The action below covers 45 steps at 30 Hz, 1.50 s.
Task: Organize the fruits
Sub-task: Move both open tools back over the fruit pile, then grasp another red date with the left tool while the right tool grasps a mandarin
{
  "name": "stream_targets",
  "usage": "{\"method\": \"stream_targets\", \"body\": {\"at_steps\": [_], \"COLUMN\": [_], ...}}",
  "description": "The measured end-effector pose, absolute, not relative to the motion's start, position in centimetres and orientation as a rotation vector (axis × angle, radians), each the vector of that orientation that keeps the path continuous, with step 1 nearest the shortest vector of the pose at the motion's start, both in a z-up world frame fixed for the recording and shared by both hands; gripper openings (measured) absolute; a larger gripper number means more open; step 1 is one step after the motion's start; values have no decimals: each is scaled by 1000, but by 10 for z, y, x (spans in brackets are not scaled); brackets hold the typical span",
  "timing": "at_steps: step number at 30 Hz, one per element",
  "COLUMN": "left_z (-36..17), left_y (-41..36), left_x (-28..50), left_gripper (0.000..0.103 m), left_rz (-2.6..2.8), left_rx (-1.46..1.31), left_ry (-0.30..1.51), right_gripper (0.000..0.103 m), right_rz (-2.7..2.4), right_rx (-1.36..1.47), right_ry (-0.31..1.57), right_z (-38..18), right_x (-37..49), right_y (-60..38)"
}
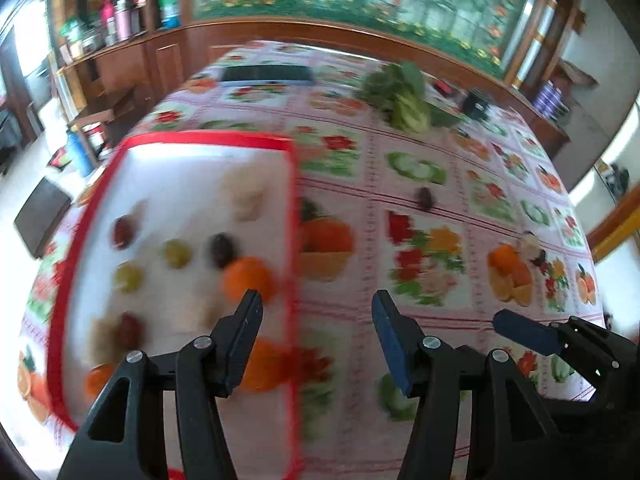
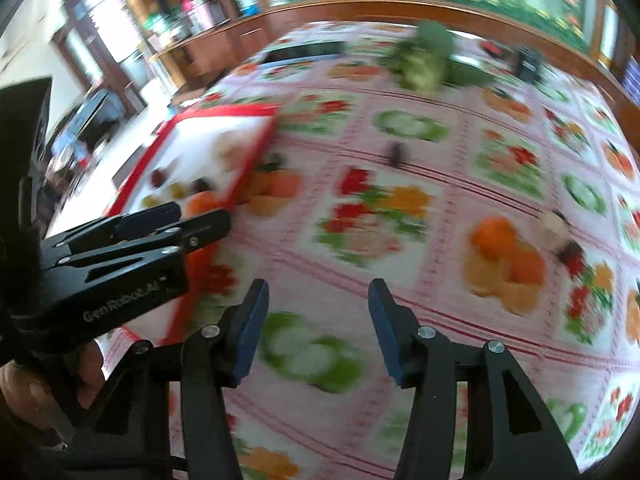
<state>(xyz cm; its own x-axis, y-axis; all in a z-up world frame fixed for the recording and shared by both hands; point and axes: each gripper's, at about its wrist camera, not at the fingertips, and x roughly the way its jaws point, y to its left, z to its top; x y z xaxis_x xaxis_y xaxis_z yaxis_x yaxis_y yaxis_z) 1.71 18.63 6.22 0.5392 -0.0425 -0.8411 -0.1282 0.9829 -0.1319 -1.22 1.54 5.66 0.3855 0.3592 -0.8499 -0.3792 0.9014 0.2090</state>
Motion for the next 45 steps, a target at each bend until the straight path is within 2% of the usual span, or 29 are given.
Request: {"method": "stream_targets", "body": {"at_steps": [13, 30, 31, 33, 34, 35, 45], "left_z": [34, 15, 15, 15, 16, 16, 16], "left_y": [115, 99, 98, 98, 99, 102, 113], "left_x": [116, 149, 150, 151, 152, 152, 138], "left_gripper": [57, 56, 55, 34, 29, 17, 16], "left_rz": [34, 63, 61, 66, 57, 49, 22], "left_rx": [-164, -107, -102, -83, -87, -96, -117], "left_ry": [1040, 1071, 1070, 1059, 1057, 1055, 1049], "right_gripper": [55, 55, 55, 55, 55, 55, 55], "right_rz": [307, 341, 340, 340, 341, 340, 368], "right_rx": [150, 132, 128, 125, 127, 131, 136], "right_ry": [1133, 1147, 1146, 1139, 1137, 1135, 1106], "right_z": [30, 21, 21, 20, 20, 20, 19], "right_x": [8, 19, 20, 21, 23, 26, 69], "right_y": [-99, -96, -96, -95, -94, -94, -75]}}
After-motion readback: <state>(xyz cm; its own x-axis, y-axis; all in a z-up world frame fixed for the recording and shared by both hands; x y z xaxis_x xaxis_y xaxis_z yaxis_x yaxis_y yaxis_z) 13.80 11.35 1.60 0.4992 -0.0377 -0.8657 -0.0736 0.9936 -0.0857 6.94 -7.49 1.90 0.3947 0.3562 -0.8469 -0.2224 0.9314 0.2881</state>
